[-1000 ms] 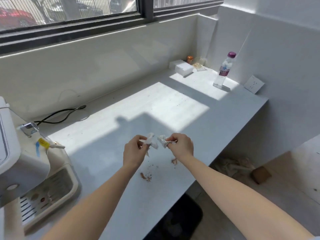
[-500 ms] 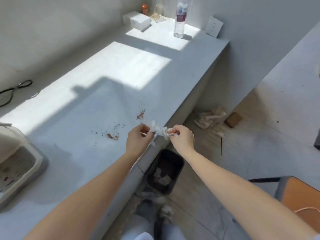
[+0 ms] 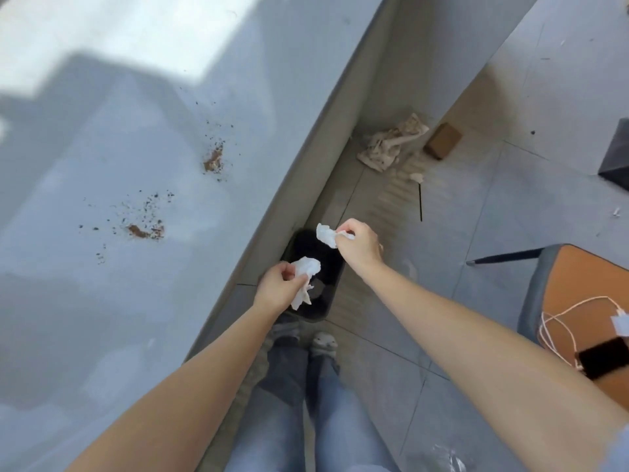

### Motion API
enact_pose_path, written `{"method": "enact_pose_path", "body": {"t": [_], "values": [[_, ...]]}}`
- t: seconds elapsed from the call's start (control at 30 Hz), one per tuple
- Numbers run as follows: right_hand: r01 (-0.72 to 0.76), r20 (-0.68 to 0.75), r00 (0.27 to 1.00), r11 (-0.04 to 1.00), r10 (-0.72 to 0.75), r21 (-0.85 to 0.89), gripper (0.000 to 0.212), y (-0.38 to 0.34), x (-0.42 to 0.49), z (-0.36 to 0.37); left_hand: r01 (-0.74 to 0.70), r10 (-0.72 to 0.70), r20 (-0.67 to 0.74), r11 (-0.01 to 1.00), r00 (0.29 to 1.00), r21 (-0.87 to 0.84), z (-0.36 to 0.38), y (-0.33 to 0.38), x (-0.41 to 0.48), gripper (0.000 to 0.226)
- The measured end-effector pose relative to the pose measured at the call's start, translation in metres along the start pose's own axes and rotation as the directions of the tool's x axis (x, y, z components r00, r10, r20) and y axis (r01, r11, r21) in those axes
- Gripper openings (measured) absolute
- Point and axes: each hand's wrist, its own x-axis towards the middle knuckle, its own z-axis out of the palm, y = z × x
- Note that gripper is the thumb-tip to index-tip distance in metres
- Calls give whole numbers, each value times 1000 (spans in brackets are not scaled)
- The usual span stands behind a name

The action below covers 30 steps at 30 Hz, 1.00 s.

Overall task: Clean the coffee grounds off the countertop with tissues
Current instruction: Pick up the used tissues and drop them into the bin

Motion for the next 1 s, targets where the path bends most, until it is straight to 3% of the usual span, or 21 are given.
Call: {"method": "enact_pose_path", "body": {"t": [0.2,0.33,0.5,0.57,0.67,0.83,1.0], "values": [[-188,133,974,981,181,42,11,43,34,47,275,-278,5,949,961,-151,24,-46,43,20],[-269,201,946,962,256,43,12,69,52,75,358,-369,-19,913,929,-195,39,-69,68,15],[-337,197,928,937,315,87,20,78,60,96,360,-371,-27,912,928,-196,46,-75,84,13],[-340,165,932,937,323,85,12,77,61,99,351,-360,-13,916,933,-193,45,-72,88,10],[-348,134,930,937,341,31,7,75,65,101,346,-347,30,922,938,-172,44,-64,90,34],[-392,205,901,920,382,10,45,71,69,103,387,-374,99,899,922,-205,47,-57,86,56],[-345,163,928,938,336,34,49,71,59,102,348,-328,124,914,936,-208,46,-42,81,66]]}}
